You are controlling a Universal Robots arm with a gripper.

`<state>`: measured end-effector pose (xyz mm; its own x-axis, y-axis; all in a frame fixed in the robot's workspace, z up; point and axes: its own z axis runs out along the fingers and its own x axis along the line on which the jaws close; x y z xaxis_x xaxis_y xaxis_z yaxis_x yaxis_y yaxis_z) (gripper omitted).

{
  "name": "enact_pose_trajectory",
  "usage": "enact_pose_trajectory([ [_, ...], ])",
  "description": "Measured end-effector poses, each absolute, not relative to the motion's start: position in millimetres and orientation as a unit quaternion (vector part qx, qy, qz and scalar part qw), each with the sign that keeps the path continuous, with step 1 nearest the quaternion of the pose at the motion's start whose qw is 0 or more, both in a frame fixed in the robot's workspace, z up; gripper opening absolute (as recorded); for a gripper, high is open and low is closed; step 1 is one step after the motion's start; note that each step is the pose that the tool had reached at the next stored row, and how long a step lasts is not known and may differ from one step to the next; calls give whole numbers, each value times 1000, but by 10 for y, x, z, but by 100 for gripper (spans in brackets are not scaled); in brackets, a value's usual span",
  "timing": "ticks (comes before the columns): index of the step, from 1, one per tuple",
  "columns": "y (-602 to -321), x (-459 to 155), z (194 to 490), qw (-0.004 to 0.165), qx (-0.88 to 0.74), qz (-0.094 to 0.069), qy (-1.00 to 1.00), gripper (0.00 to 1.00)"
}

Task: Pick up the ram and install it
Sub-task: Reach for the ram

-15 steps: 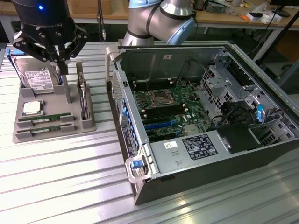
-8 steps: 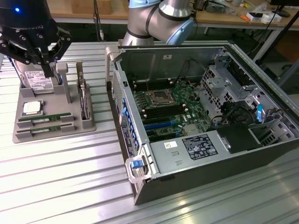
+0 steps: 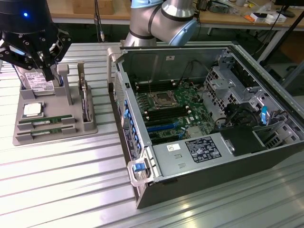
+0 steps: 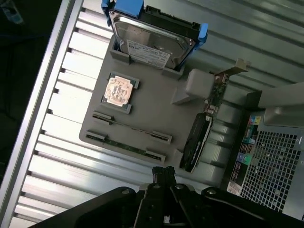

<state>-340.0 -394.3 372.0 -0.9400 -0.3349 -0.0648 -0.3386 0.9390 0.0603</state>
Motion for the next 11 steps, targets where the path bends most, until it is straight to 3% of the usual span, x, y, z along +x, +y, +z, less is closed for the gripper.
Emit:
enact_pose_trajectory([
  [11, -3943, -3400, 3660, 22, -276, 38, 960, 11],
])
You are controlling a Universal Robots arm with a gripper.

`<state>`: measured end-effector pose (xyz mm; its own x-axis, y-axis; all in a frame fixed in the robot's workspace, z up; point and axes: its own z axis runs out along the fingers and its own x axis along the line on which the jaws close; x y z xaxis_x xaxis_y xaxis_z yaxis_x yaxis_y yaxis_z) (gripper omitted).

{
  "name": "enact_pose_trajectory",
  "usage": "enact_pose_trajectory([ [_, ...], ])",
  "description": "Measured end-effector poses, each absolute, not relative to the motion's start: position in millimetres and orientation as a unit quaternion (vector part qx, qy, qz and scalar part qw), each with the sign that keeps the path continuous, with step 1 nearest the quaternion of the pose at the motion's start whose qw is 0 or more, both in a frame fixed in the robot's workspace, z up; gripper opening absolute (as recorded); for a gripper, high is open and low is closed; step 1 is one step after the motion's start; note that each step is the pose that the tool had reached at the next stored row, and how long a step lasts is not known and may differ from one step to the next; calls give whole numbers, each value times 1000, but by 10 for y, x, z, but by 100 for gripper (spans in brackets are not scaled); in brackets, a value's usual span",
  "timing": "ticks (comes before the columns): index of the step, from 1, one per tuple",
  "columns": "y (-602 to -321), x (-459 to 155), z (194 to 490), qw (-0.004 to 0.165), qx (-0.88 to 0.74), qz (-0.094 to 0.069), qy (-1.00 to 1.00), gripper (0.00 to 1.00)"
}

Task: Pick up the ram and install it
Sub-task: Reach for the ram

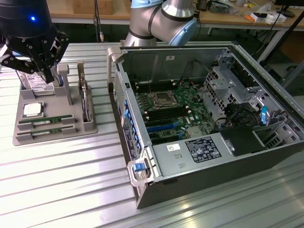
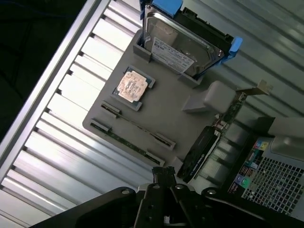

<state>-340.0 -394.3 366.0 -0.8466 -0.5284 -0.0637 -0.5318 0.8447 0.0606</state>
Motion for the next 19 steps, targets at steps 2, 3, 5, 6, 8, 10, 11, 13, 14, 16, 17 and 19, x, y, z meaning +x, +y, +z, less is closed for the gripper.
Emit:
enact_pose_trajectory([
  [2, -3943, -3400, 3657, 22, -293, 38, 955, 11],
  [3, -3943, -3400, 3656, 21, -302, 38, 952, 11],
  [5, -3943, -3400, 3656, 20, -319, 38, 947, 11],
  [6, -3943, -3400, 3657, 19, -332, 37, 942, 11],
  [8, -3944, -3399, 3656, 18, -349, 36, 936, 11],
  [10, -3943, -3400, 3656, 16, -368, 34, 929, 11],
  [11, -3943, -3400, 3656, 16, -377, 33, 926, 11],
  [13, -3943, -3400, 3655, 15, -395, 32, 918, 11],
  [14, -3943, -3400, 3655, 14, -403, 31, 915, 11],
  [16, -3943, -3400, 3655, 13, -418, 30, 908, 11],
  [17, -3943, -3400, 3655, 12, -427, 29, 904, 11],
  [19, -3937, -3400, 3656, 11, -431, 28, 902, 11],
])
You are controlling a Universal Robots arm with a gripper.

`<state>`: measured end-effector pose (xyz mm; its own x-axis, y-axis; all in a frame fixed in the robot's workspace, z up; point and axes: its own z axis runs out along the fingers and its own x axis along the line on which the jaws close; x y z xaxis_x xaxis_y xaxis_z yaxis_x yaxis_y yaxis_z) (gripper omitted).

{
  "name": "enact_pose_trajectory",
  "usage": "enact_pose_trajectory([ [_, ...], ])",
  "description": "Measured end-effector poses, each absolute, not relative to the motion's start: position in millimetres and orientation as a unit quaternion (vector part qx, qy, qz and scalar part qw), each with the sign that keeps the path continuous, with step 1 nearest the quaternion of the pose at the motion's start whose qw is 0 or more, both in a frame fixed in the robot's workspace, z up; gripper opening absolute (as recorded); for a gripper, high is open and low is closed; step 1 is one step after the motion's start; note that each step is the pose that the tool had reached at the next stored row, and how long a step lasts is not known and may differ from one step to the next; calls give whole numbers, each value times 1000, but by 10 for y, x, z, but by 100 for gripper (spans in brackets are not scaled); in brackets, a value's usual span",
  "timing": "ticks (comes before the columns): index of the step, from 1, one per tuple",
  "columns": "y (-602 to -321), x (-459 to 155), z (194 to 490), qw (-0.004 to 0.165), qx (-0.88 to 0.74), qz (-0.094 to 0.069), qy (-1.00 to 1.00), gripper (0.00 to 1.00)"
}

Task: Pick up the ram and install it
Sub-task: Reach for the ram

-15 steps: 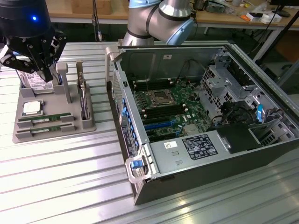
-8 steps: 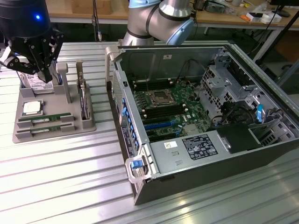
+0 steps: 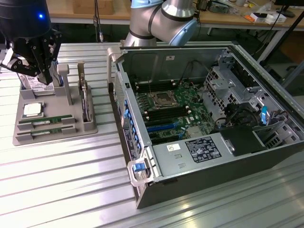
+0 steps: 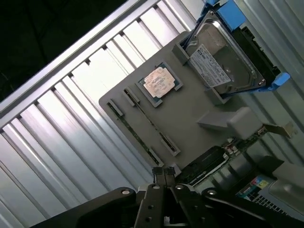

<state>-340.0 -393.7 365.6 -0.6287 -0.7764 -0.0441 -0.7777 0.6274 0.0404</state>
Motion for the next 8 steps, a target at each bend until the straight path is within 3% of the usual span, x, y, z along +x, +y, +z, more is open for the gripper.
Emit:
enact_pose_trajectory([
  [8, -3937, -3400, 3634, 13, -352, 27, 936, 11],
])
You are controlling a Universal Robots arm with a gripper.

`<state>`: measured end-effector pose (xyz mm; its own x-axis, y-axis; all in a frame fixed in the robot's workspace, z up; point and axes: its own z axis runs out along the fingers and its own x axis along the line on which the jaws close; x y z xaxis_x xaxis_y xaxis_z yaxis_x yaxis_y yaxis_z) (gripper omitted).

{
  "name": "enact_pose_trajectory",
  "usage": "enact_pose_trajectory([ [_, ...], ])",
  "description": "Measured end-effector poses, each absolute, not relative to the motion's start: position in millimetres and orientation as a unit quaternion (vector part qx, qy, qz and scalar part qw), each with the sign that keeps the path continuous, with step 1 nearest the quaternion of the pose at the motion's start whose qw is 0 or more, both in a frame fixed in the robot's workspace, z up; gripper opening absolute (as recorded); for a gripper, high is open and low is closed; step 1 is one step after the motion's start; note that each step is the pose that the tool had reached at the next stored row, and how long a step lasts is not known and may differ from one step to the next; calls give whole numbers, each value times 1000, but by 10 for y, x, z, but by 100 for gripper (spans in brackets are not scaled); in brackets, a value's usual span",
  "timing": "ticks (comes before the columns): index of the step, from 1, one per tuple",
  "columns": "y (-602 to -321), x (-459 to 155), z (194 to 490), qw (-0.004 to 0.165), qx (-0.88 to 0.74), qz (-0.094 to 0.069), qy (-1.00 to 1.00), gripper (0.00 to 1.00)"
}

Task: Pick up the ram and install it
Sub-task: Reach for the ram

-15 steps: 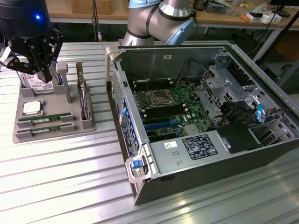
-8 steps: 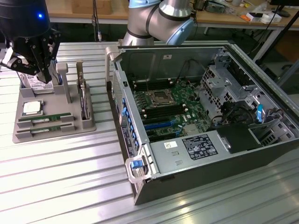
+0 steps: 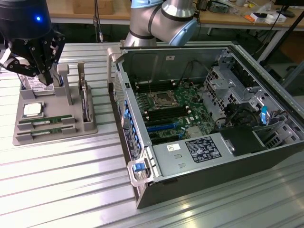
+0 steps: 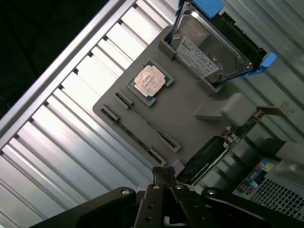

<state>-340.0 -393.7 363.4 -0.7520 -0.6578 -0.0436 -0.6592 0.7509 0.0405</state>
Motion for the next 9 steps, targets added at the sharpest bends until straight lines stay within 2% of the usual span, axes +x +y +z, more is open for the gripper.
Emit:
enact_pose_trajectory([
  [9, -3937, -3400, 3615, 16, -252, 25, 967, 11],
])
